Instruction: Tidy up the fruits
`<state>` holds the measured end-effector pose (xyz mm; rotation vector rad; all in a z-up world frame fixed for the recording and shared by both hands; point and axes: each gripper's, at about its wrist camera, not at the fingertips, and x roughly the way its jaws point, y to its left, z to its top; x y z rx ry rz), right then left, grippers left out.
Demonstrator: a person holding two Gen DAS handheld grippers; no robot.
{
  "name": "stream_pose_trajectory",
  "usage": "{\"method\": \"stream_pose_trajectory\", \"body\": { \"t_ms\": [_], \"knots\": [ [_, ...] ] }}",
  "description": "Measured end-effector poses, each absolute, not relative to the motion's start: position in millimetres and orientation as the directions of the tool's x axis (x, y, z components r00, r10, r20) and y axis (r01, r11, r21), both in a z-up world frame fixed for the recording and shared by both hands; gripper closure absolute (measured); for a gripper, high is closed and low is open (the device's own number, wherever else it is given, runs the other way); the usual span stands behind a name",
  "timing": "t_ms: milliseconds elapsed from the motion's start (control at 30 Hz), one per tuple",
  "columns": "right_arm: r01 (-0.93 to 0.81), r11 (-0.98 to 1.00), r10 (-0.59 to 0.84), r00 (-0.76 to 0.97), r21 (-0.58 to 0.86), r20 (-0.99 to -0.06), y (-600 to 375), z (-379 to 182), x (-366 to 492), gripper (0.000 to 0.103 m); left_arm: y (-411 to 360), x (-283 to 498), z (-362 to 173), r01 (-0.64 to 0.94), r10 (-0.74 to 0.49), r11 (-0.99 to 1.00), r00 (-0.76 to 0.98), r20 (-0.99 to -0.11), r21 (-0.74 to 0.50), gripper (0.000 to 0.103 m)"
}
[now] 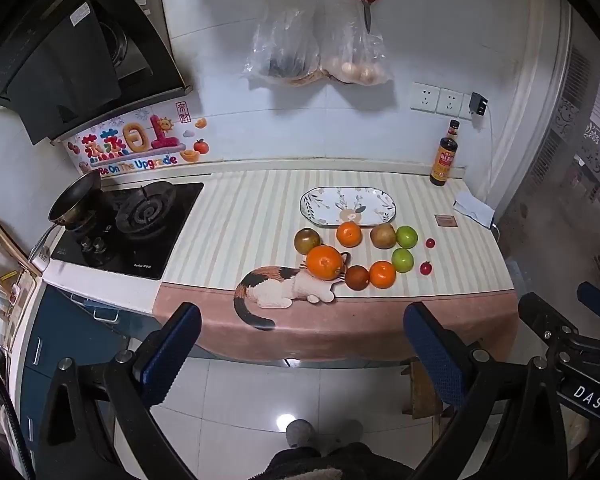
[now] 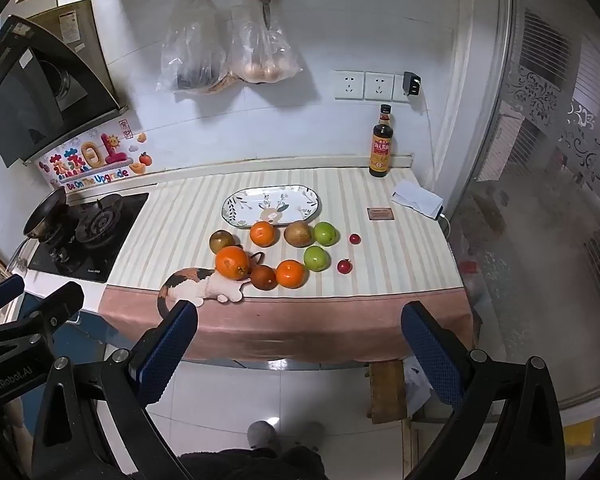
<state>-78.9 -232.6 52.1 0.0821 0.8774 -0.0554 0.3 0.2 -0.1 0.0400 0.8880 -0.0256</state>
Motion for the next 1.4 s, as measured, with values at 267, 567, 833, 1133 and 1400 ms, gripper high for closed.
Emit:
{"method": "stream_pose_trajectory", "body": {
  "t_ms": [267, 567, 833, 1133, 1400],
  "knots": [
    [0.088, 0.995, -0.016, 0.634, 0.052, -0.773, -231.9, 53.7, -76.8, 0.000, 0.4, 1.0, -1.5, 0.040, -0.005, 0.999, 0.636, -0.772, 0.027, 0.000],
    [0.088, 0.995, -0.014, 0.633, 0.053, -0.774, -234.2, 53.6, -76.7, 0.000, -0.4, 4.8, 2.5, 0.040, -0.008, 0.999, 0.632, -0.775, 0.023, 0.000],
    [0.091, 0.994, -0.016, 0.635, 0.054, -0.773, -234.7, 54.2, -74.4, 0.000, -5.8, 0.4, 2.4, 0.048, -0.009, 0.998, 0.635, -0.772, 0.028, 0.000],
    [0.101, 0.993, -0.020, 0.631, 0.058, -0.775, -237.8, 46.8, -83.1, 0.000, -4.9, -0.3, 2.2, 0.048, -0.009, 0.998, 0.636, -0.771, 0.028, 0.000],
    [0.101, 0.993, -0.014, 0.636, 0.065, -0.772, -238.1, 50.3, -82.6, 0.000, -5.0, -0.4, 2.8, 0.047, -0.007, 0.998, 0.637, -0.771, 0.030, 0.000]
  ]
}}
